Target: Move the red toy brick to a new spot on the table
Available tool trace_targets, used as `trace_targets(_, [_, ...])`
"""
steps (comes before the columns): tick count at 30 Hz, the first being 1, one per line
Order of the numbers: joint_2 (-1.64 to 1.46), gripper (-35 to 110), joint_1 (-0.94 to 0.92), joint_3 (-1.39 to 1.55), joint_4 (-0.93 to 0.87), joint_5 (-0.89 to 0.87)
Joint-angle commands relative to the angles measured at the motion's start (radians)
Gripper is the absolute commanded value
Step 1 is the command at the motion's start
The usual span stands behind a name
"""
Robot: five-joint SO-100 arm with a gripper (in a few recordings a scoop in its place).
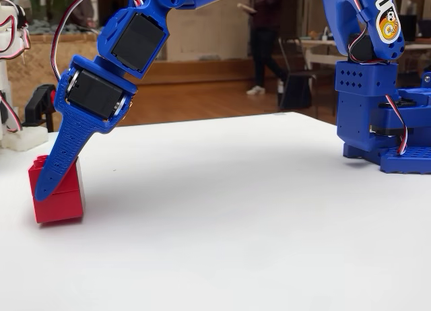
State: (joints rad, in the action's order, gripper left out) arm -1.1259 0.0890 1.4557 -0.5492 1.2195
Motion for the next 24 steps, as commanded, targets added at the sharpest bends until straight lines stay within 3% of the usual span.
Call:
trace_targets(1, [-0.012, 0, -0.002, -0.106, 0.035, 0.005])
trace_targets(6, [0.005, 3, -0.009, -0.11, 0.02, 0.0])
trace_targets(17, [-0.077, 29, -0.029, -0.106, 0.0, -0.055])
trace_targets(24, [-0.322, 27, -0.035, 0.035, -0.012, -0.161])
